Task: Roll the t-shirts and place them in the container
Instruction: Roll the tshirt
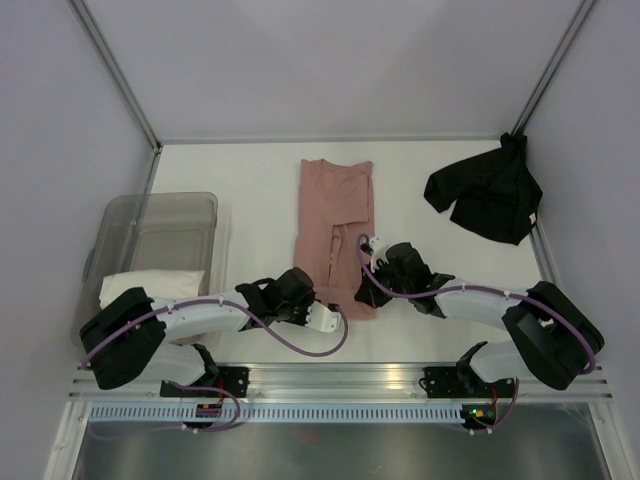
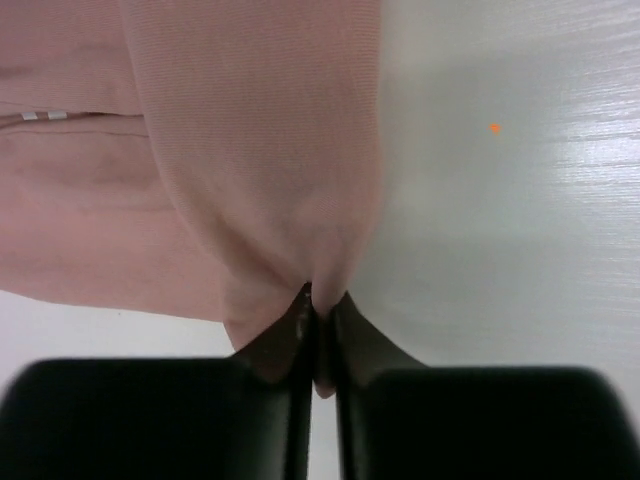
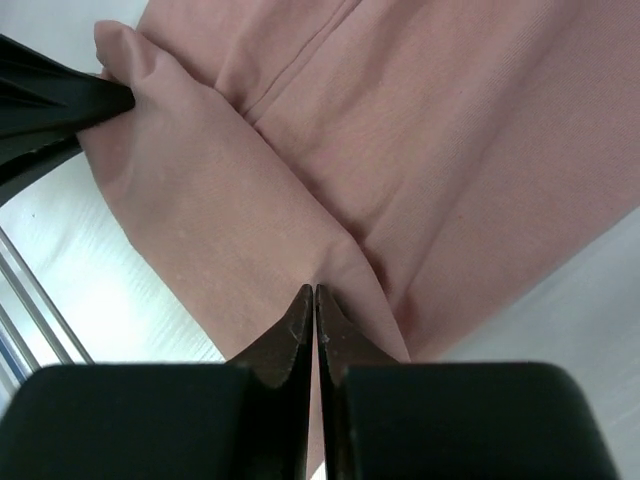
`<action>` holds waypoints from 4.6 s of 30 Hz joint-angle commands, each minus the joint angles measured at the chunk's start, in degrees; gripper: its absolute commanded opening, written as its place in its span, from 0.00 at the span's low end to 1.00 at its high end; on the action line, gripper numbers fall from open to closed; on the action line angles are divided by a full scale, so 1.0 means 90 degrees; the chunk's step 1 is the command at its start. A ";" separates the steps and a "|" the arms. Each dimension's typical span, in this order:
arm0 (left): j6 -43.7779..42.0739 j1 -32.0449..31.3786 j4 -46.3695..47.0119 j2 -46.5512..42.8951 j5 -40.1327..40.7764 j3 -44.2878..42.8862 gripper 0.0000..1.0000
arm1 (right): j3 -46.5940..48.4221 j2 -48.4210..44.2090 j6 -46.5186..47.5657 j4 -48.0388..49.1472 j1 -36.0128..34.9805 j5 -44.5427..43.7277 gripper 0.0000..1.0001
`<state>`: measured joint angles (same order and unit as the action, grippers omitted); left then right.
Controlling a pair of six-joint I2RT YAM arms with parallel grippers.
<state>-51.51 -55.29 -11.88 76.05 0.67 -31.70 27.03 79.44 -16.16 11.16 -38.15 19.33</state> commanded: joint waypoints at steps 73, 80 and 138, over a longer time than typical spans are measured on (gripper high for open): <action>0.0918 0.2432 -0.4383 0.2399 -0.3033 -0.3186 0.03 | 0.2182 0.0754 0.4854 -0.4013 0.0411 0.1221 0.29; 0.1181 0.2432 -0.4383 0.2556 -0.3023 -0.3352 0.06 | 0.2339 -0.0446 0.4131 -0.4042 0.0811 0.1133 0.38; 0.1848 0.2404 -0.2695 0.0195 -0.1471 -0.2860 0.42 | 0.0112 0.0256 0.0800 0.0489 -0.1181 -0.1620 0.00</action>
<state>-32.73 -30.83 -40.71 86.08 -14.41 -62.48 27.18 81.60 -8.36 15.75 -48.64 6.68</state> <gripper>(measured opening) 0.419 0.004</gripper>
